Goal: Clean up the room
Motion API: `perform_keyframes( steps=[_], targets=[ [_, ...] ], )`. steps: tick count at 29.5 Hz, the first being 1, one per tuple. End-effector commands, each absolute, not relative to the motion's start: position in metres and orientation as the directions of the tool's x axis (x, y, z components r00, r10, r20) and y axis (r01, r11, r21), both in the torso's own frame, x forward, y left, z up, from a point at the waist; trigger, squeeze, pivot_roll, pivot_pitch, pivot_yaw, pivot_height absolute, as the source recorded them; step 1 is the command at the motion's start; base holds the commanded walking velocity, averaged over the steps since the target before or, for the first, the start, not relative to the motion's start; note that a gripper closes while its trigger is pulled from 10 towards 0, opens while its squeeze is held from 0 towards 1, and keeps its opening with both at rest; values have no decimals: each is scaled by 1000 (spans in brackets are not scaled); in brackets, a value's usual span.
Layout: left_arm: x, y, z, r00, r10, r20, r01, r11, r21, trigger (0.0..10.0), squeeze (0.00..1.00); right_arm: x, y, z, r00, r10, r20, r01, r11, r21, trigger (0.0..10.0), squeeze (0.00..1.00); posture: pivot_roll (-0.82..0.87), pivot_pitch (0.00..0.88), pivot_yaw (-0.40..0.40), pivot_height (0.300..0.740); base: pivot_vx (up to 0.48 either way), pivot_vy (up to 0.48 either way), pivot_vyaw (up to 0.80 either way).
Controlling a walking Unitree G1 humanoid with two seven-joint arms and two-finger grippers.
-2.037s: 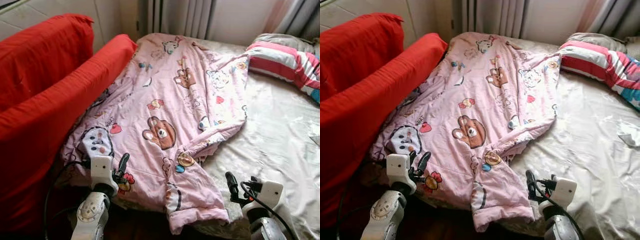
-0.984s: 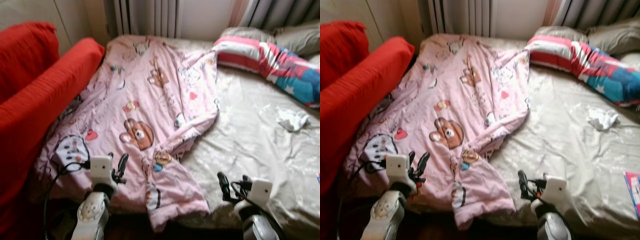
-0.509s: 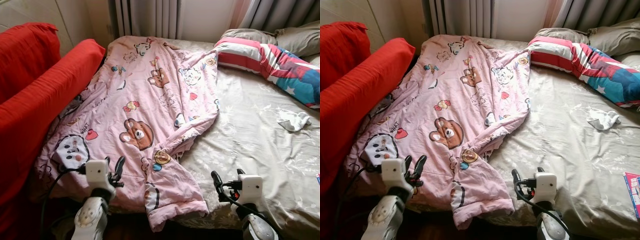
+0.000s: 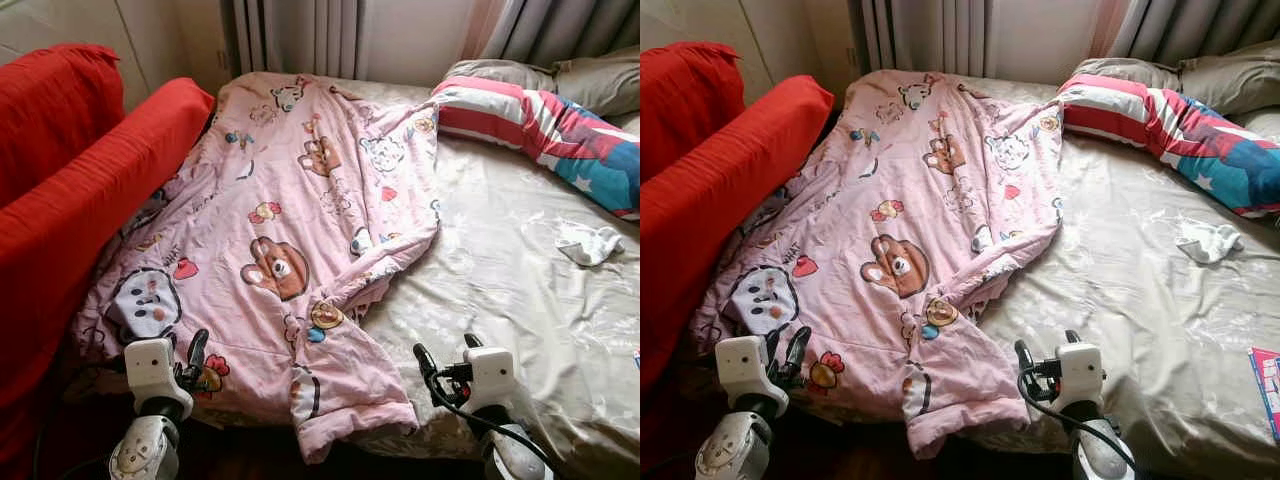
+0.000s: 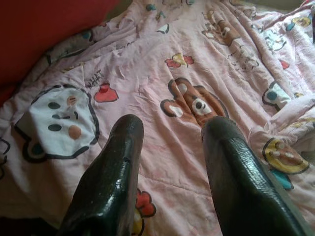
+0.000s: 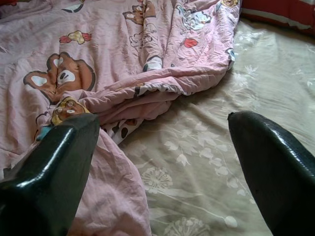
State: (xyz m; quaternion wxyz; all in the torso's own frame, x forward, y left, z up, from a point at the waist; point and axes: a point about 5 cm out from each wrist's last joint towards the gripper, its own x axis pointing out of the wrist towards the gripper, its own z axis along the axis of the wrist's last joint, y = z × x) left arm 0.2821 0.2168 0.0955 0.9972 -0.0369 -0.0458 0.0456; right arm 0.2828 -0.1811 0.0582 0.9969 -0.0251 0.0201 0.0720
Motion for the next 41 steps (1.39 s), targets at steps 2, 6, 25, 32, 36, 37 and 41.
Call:
perform_keyframes(
  steps=[2,6,25,32,36,37,41],
  targets=[
    [287,215,97,993,86,87,-79,994,-76,10000,0,279,-184,50,987,136,-89,-141,989,-50,10000,0,59,224,-48,701,0,0,0],
    [290,213,99,993,76,92,-68,994,-85,10000,0,279,-183,49,987,137,-89,-142,989,-47,10000,0,61,220,-46,676,0,0,0],
    [292,207,99,995,50,86,-44,996,-74,10000,0,279,-183,46,987,131,-96,-136,990,-47,10000,0,67,248,-45,612,0,0,0],
    [292,204,99,996,34,80,-28,997,-77,10000,0,281,-183,45,986,130,-107,-136,990,-49,10000,0,72,257,-46,612,0,0,0],
    [293,200,98,997,12,76,-7,998,-69,10000,0,280,-183,44,988,121,-101,-125,992,-33,10000,0,71,262,-47,612,0,0,0],
    [293,199,98,997,8,75,-2,997,-75,10000,0,280,-183,44,987,120,-104,-125,991,-40,10000,0,69,263,-47,612,0,0,0],
    [293,196,96,998,-10,67,16,996,-86,10000,0,279,-183,43,987,117,-110,-122,992,-38,10000,0,68,266,-47,612,0,0,0]
  ],
)
